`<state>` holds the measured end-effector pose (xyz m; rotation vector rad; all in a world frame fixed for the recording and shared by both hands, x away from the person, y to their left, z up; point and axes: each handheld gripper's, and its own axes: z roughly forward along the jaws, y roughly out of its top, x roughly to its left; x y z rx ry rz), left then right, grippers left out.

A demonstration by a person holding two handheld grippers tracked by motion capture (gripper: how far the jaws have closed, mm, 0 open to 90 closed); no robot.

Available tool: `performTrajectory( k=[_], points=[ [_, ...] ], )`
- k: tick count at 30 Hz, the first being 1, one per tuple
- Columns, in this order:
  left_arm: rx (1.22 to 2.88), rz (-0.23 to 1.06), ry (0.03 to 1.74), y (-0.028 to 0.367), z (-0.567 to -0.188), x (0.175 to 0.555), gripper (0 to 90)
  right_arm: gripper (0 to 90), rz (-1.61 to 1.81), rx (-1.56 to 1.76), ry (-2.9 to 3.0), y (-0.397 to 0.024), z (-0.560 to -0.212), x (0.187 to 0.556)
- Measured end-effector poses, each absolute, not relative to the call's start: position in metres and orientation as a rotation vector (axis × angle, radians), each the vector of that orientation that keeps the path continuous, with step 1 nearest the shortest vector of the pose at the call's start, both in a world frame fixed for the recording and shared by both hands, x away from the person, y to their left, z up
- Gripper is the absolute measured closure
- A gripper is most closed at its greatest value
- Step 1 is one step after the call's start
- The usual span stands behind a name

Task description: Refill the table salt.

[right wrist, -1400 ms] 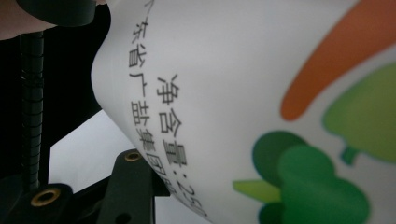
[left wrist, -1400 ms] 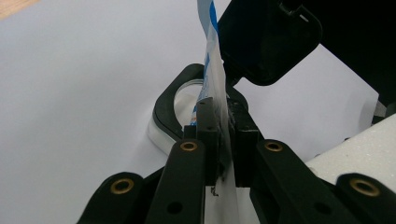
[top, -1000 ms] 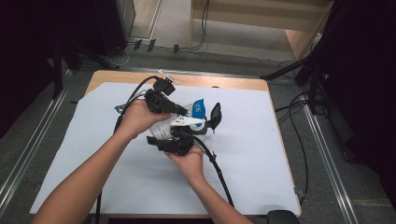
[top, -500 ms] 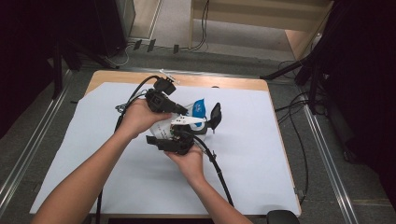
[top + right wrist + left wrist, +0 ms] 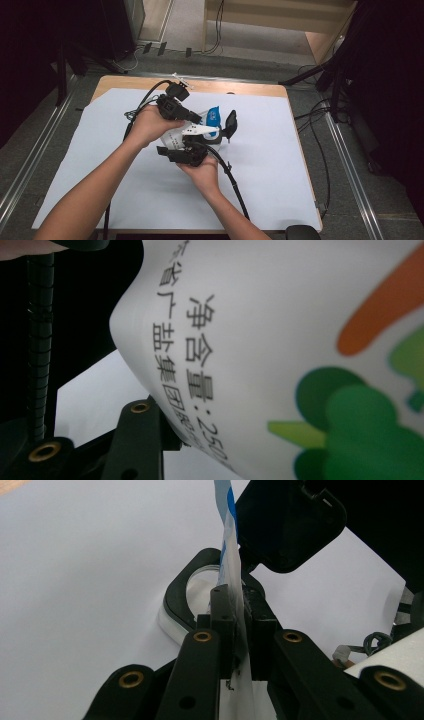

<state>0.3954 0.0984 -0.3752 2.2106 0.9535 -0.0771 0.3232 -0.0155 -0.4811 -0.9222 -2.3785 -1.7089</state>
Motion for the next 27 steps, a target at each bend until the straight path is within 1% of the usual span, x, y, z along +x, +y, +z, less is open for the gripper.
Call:
performTrajectory(
  k=[10, 27],
  points=[
    [2.199, -0.071, 0.944, 0.0997, -0.3761, 0.3941, 86.6, 63.8, -1.702, -0.953, -2.369, -0.0174, -0.4815, 0.3248],
    [2.176, -0.068, 0.939, 0.0993, -0.3753, 0.3915, 86.3, 64.6, -1.719, -0.982, -2.333, -0.0173, -0.4820, 0.3253]
  ],
)
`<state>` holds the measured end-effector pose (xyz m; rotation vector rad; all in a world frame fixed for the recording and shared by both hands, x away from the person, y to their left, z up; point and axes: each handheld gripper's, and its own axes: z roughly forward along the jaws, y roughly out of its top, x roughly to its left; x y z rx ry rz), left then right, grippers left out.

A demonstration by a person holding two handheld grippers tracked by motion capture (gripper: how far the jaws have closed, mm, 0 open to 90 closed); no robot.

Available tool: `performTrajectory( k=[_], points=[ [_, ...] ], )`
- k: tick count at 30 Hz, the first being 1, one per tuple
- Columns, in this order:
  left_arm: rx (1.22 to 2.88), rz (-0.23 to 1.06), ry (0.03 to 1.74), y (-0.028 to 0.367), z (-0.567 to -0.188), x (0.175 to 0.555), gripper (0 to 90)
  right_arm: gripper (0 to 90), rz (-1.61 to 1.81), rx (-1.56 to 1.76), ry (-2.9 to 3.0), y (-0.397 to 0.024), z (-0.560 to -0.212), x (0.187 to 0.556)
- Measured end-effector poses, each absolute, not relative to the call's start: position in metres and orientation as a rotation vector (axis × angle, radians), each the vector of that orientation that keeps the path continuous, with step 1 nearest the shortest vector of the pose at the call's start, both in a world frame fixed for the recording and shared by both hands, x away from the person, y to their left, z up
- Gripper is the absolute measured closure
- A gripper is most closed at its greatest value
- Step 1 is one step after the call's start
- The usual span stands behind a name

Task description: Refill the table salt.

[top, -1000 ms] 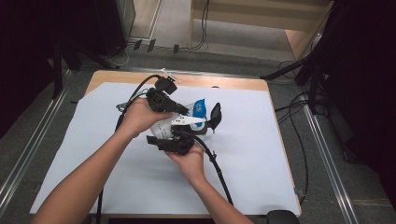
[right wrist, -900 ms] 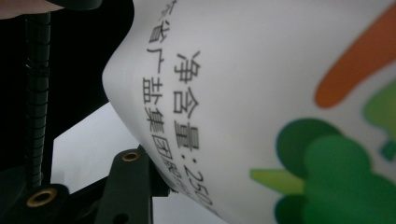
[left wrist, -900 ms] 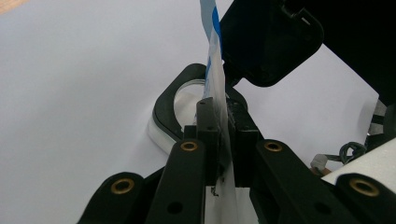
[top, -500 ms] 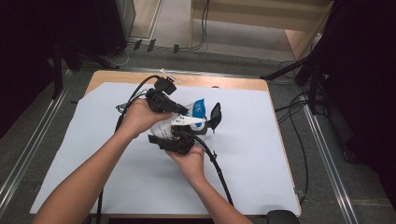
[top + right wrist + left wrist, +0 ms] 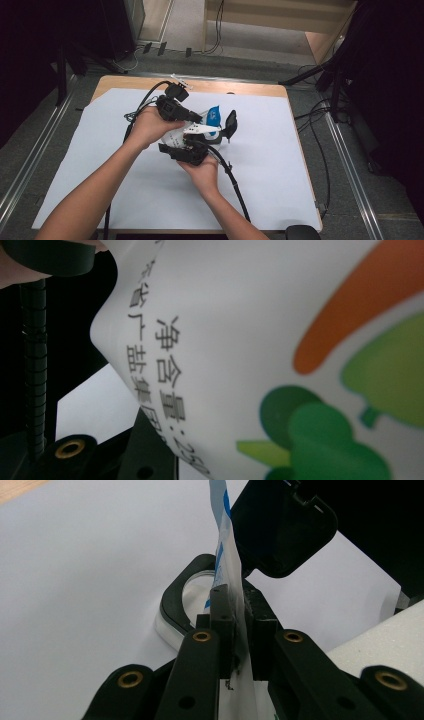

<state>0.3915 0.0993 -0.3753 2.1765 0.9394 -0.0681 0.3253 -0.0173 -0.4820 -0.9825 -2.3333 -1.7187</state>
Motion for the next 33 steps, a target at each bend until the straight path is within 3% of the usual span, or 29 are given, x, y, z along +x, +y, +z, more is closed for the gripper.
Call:
performTrajectory(
  k=[25, 33],
  points=[
    [2.180, -0.075, 0.914, 0.1023, -0.3734, 0.3892, 85.8, 65.1, -1.739, -0.962, -2.323, -0.0206, -0.4792, 0.3247],
    [2.169, -0.075, 0.935, 0.1005, -0.3735, 0.3901, 86.5, 60.2, -1.729, -0.937, -2.386, -0.0195, -0.4784, 0.3228]
  ],
)
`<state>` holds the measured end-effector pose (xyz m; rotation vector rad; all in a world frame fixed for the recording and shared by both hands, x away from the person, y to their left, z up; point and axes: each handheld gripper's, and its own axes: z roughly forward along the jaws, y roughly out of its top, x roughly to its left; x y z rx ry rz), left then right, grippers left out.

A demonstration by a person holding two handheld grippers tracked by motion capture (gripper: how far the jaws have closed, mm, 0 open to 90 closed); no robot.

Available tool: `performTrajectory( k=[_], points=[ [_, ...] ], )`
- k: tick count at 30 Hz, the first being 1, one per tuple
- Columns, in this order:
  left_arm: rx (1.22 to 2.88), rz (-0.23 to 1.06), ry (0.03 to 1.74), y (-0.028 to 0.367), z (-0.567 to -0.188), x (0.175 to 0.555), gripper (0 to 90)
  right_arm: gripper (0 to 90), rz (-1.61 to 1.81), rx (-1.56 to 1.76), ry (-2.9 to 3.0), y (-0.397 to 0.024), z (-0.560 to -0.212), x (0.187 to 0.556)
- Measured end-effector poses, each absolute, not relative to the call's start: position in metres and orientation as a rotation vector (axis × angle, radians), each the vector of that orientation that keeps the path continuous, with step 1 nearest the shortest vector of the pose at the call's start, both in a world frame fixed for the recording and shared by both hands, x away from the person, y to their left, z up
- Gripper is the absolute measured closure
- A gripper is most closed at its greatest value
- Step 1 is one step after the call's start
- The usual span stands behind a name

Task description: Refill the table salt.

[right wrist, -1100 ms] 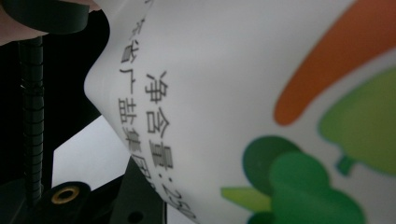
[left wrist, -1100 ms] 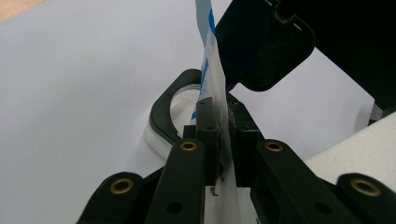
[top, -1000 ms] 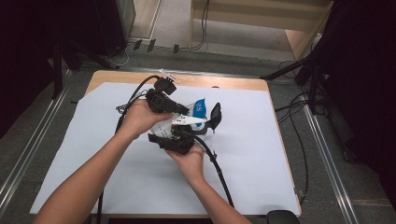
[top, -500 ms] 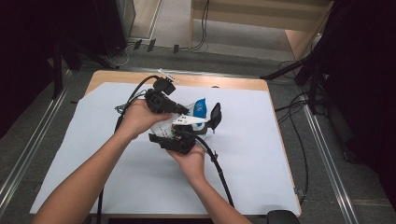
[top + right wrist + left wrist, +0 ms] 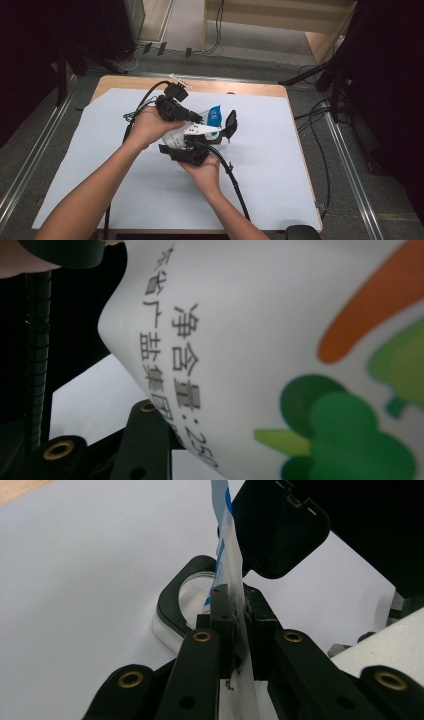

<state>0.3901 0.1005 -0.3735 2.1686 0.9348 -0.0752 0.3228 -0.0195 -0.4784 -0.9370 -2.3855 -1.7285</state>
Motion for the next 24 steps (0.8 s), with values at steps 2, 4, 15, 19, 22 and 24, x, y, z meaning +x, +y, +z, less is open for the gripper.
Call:
performTrajectory(
  k=[2, 4, 15, 19, 22, 24],
  points=[
    [2.166, -0.080, 0.941, 0.1004, -0.3738, 0.3907, 86.5, 59.8, -1.726, -0.931, -2.405, -0.0191, -0.4784, 0.3223],
    [2.170, -0.081, 0.946, 0.1001, -0.3743, 0.3911, 86.5, 59.9, -1.718, -0.924, -2.419, -0.0184, -0.4788, 0.3221],
    [2.165, -0.081, 0.943, 0.0993, -0.3743, 0.3915, 86.3, 66.3, -1.729, -0.957, -2.371, -0.0187, -0.4785, 0.3231],
    [2.161, -0.080, 0.937, 0.0985, -0.3746, 0.3919, 86.2, 66.5, -1.739, -0.975, -2.334, -0.0186, -0.4783, 0.3232],
    [2.165, -0.074, 0.933, 0.0982, -0.3747, 0.3921, 86.2, 66.4, -1.738, -0.978, -2.332, -0.0191, -0.4779, 0.3234],
    [2.170, -0.070, 0.934, 0.0981, -0.3748, 0.3923, 86.2, 66.4, -1.736, -0.976, -2.332, -0.0194, -0.4781, 0.3236]
  ],
)
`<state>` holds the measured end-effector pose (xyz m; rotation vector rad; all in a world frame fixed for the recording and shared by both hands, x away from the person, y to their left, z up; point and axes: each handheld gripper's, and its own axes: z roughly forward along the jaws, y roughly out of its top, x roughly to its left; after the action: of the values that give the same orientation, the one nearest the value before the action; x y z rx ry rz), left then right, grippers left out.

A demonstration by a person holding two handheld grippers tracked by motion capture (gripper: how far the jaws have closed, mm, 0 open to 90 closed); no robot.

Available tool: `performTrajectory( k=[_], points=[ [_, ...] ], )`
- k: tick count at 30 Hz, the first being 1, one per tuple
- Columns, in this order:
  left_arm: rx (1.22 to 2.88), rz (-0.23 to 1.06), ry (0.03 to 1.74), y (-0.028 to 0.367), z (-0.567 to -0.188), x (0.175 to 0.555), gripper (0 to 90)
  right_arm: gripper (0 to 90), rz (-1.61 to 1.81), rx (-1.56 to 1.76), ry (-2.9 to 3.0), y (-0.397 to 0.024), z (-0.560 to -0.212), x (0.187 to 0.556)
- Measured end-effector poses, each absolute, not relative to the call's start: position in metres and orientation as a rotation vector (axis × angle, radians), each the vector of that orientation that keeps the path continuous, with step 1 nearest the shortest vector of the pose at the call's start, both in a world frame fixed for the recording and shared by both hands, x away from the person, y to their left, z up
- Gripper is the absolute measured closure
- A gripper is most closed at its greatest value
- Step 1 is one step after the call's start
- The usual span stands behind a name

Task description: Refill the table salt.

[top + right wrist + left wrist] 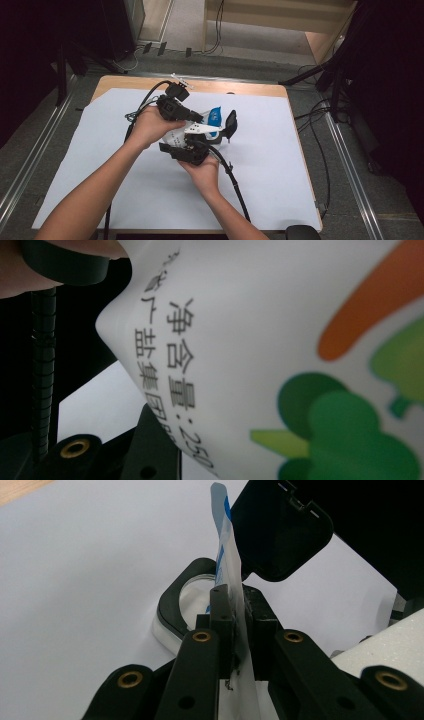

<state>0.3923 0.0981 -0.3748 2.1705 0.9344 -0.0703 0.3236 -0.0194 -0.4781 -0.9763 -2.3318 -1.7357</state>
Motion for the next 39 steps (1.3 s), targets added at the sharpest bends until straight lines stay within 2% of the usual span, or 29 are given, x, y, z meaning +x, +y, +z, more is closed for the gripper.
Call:
performTrajectory(
  k=[19, 26, 39],
  points=[
    [2.161, -0.061, 0.936, 0.0968, -0.3751, 0.3920, 86.2, 61.8, -1.725, -0.961, -2.341, -0.0201, -0.4789, 0.3250],
    [2.157, -0.060, 0.937, 0.0976, -0.3740, 0.3907, 86.2, 65.0, -1.734, -0.966, -2.345, -0.0202, -0.4788, 0.3249],
    [2.160, -0.047, 0.929, 0.0979, -0.3736, 0.3895, 85.8, 65.6, -1.738, -0.961, -2.333, -0.0205, -0.4791, 0.3249]
  ],
)
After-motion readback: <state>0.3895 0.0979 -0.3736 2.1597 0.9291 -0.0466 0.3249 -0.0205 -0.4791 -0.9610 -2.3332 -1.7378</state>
